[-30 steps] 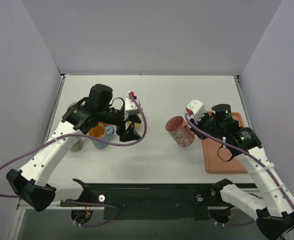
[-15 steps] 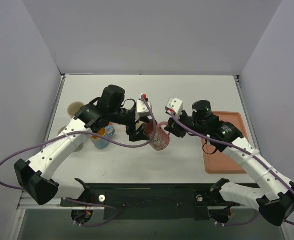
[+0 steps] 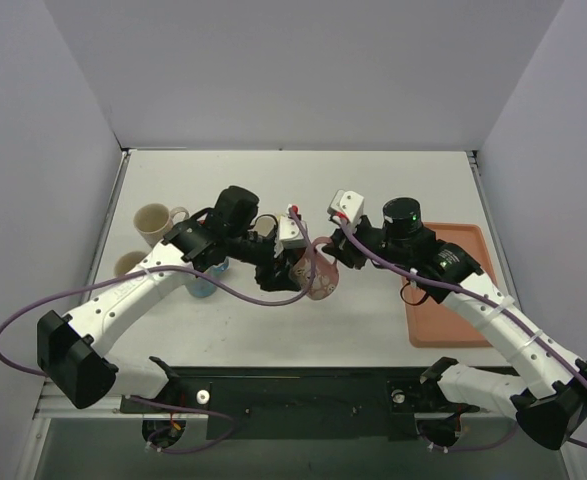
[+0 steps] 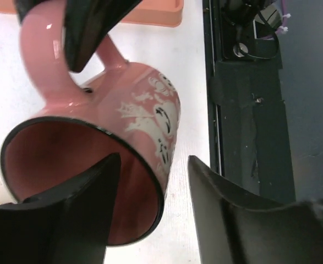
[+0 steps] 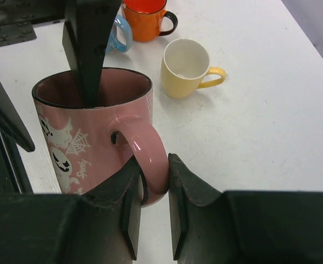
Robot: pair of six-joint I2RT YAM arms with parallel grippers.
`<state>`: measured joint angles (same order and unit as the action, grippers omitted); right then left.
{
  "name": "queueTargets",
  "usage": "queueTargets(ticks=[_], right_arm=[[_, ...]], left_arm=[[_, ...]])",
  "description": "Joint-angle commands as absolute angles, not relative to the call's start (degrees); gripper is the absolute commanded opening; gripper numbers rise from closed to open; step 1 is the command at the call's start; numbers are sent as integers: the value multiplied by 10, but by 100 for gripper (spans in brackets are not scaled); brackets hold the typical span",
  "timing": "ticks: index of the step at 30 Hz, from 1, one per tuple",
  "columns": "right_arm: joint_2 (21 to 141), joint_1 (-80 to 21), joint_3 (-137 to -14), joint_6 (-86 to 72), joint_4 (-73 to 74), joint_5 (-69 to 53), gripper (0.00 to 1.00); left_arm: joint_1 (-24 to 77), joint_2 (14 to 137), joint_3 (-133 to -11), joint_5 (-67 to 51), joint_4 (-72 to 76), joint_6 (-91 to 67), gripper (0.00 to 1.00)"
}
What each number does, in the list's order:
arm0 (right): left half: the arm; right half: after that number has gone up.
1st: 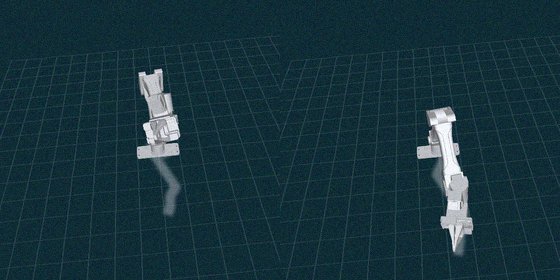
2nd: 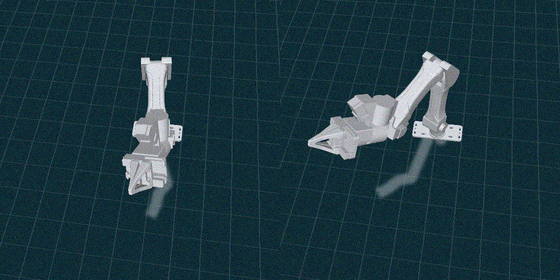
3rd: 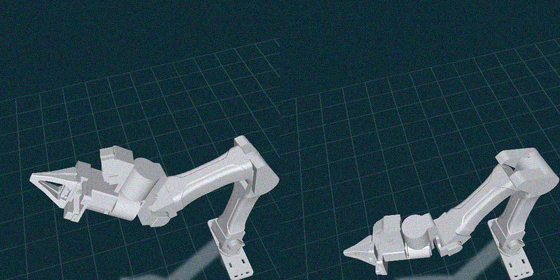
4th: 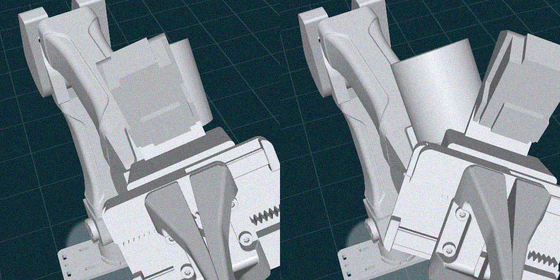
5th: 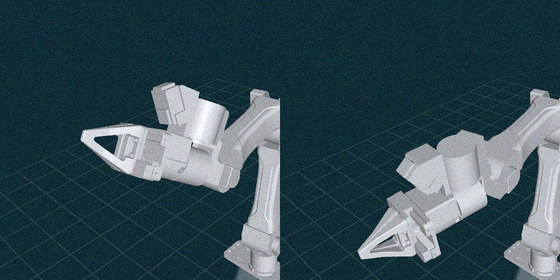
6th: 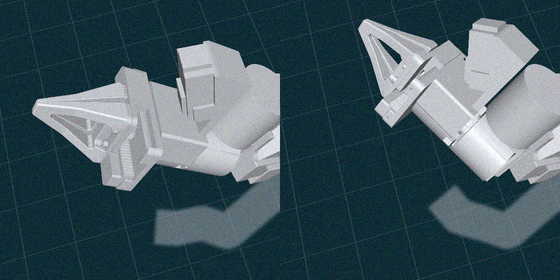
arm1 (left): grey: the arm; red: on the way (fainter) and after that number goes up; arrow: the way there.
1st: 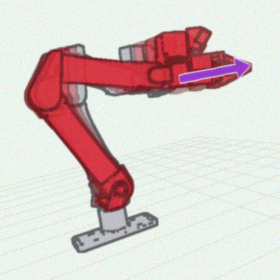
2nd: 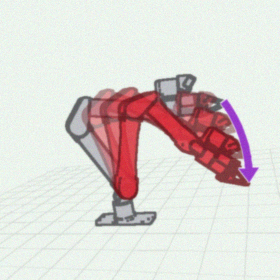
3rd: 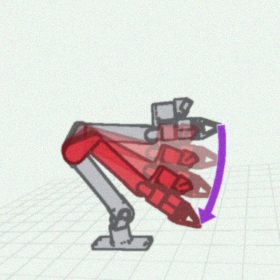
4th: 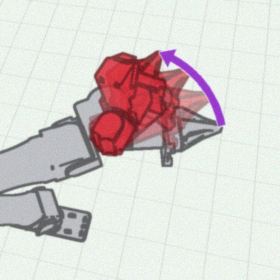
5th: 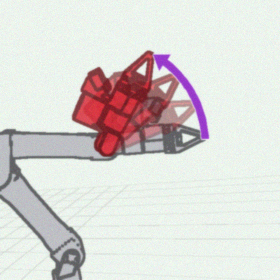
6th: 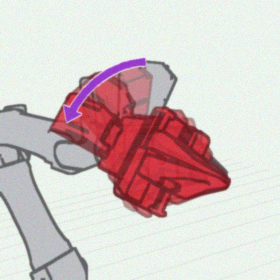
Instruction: Turn the mug right side up
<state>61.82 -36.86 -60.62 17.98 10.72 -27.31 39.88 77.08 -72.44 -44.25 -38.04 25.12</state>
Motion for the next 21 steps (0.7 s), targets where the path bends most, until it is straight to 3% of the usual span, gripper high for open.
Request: queueTargets(ticks=[1,4,8,10,11,13,21], right_arm=[[616,-374,-612,158,-16,-303,0],[621,-374,-599,152,-26,-304,0],[637,-374,-598,145,-5,-260,1],[635,-370,-594,140,19,-219,33],[631,-367,-592,139,25,-201,55],[617,-364,-577,138,27,-175,66],[547,-299,-504,96,26,-69,71]], left_arm=[[403,764,-715,-490,-311,205,49],[403,768,-724,-490,-319,188,0],[405,775,-740,-416,-367,164,0],[409,788,-756,-317,-411,141,0],[410,802,-768,-244,-446,137,0],[416,816,-771,-167,-491,141,0],[424,848,-716,-37,-460,146,0]])
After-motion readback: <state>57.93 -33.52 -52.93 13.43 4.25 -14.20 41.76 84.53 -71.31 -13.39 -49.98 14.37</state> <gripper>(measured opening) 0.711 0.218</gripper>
